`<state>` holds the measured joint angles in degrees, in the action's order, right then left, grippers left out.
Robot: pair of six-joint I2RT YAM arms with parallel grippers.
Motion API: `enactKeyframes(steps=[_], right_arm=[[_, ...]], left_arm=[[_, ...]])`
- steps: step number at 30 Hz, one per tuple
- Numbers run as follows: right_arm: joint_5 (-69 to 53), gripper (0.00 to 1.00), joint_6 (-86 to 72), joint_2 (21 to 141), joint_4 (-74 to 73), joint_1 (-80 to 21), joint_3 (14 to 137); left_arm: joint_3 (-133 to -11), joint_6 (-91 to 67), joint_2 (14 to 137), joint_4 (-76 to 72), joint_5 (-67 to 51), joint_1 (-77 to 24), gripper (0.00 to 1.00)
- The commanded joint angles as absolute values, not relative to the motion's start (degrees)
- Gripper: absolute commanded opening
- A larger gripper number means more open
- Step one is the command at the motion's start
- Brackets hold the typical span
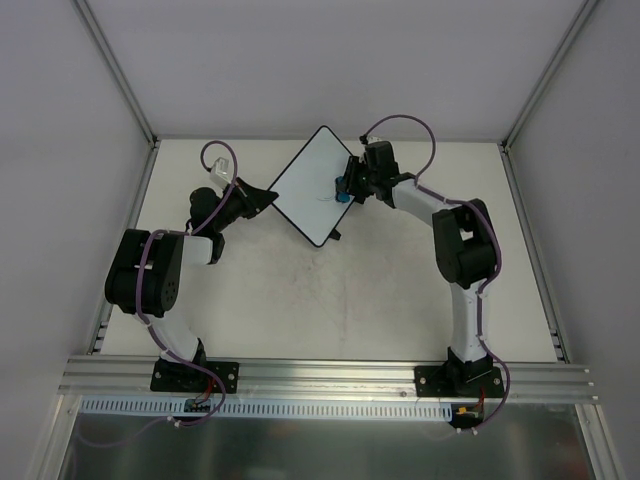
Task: Erase the whiteboard
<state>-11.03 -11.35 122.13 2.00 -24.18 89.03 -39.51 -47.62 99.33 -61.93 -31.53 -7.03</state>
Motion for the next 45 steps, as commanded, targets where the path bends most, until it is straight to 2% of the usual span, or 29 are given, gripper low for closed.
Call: enactKeyframes(steps=[1,16,37,45], right_arm=[[-13.4,0.0,-4.1,123.1,2.5,-30.1,89.1],[-17.1,0.0,15.4,119.2,2.5,-41.1,87.8],[-17.5,0.0,12.9,115.7,4.9,-39.9,84.0],[-8.6,0.0,9.8,107.1,17.4,-38.9,71.9]], left_arm=[[-41.0,-46.1,99.0,-62.1,-35.0,-8.2,0.0],[-42.6,-46.2,99.0,-59.9,-35.1,-8.2,0.0],[-42.8,-46.2,98.1,-58.6,-34.8,-8.2,0.0],[-42.6,-46.5,97.9,-58.8,-34.8,-8.2,0.0]])
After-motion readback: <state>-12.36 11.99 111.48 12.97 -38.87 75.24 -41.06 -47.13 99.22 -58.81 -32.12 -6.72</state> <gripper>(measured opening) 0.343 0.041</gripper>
